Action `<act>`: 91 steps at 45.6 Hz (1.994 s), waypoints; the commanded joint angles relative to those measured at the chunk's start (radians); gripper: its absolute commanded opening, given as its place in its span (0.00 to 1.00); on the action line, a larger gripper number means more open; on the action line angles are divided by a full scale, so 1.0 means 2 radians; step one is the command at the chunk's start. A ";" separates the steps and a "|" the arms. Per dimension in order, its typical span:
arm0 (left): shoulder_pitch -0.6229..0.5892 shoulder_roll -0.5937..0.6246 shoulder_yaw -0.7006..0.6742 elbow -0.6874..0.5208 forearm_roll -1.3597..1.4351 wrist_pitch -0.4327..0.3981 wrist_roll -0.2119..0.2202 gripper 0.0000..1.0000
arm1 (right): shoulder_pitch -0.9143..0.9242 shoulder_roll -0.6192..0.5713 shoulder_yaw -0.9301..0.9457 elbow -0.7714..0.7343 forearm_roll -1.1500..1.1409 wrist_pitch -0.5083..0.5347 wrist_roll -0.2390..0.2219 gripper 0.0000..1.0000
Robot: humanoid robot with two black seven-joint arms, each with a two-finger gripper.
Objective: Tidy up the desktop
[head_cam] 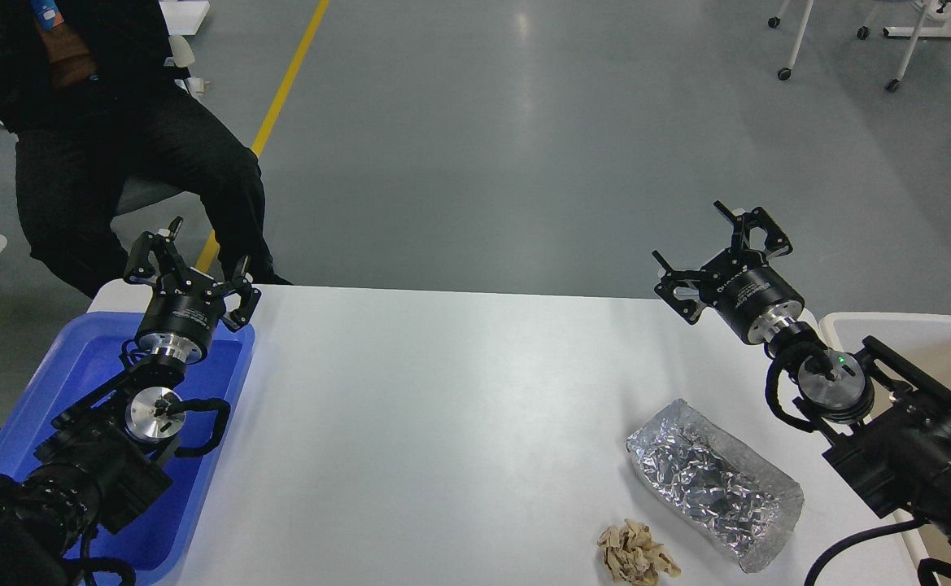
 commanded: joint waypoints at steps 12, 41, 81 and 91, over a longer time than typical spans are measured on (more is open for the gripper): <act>0.000 0.000 0.000 0.000 0.000 0.000 0.000 1.00 | 0.029 -0.121 -0.021 0.113 -0.137 -0.004 -0.002 1.00; -0.001 0.000 0.000 0.000 0.000 -0.001 0.000 1.00 | 0.066 -0.306 -0.247 0.229 -0.542 -0.022 0.000 1.00; -0.001 0.000 0.000 -0.001 0.000 -0.002 0.000 1.00 | 0.093 -0.412 -0.562 0.365 -0.620 -0.179 0.004 1.00; -0.001 0.000 0.000 0.000 0.000 -0.002 0.000 1.00 | 0.086 -0.397 -0.571 0.363 -0.620 -0.186 0.003 1.00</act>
